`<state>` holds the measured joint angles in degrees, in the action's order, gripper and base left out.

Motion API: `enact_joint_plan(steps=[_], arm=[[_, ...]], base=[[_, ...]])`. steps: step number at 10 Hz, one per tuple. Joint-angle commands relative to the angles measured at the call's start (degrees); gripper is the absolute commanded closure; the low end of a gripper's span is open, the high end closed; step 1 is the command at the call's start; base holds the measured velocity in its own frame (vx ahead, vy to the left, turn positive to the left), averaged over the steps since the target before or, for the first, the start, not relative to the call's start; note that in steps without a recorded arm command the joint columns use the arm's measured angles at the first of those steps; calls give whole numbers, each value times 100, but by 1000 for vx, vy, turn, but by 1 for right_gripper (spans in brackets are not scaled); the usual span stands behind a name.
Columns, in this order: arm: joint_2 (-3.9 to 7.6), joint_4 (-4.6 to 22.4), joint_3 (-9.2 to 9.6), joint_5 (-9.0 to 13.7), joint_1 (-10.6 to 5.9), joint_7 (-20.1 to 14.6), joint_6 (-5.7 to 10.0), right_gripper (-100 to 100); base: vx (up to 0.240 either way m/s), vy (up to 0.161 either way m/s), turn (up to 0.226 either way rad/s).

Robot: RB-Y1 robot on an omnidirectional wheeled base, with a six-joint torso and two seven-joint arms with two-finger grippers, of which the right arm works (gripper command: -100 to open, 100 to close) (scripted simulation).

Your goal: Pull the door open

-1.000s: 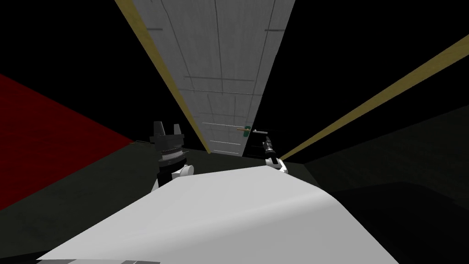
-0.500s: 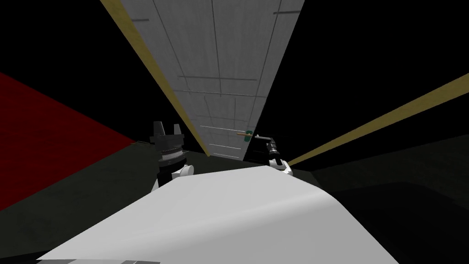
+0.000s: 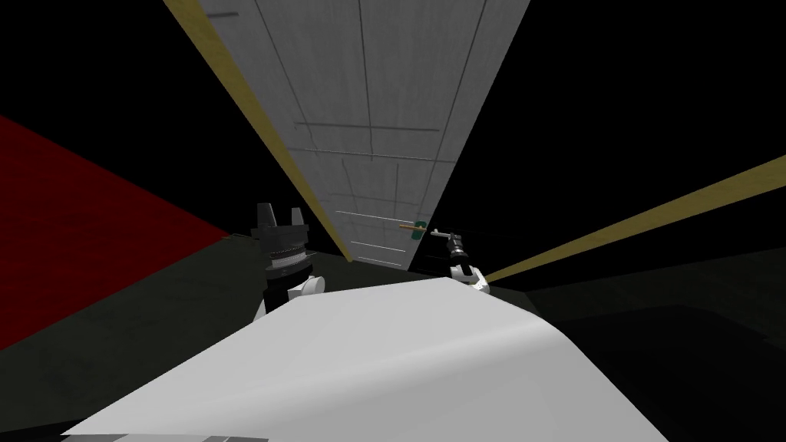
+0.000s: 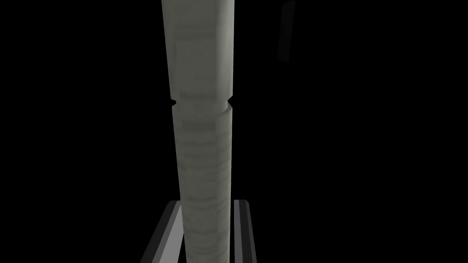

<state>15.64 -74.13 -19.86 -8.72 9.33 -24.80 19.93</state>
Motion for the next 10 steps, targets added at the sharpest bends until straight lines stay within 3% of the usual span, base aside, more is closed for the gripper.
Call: enact_joint_plan(steps=[1, 3, 5, 10], arm=[[-6, 7, 3, -3, 17, 4, -3, 100], [-6, 7, 3, -3, 17, 4, -3, 100], [95, -1, 44, 17, 125, -93, 50, 100], [326, -103, 374, 34, 329, -384, 270, 100]], base=[[-20, 3, 2], [-6, 2, -2], [-165, -7, 100], [-205, -23, 144]])
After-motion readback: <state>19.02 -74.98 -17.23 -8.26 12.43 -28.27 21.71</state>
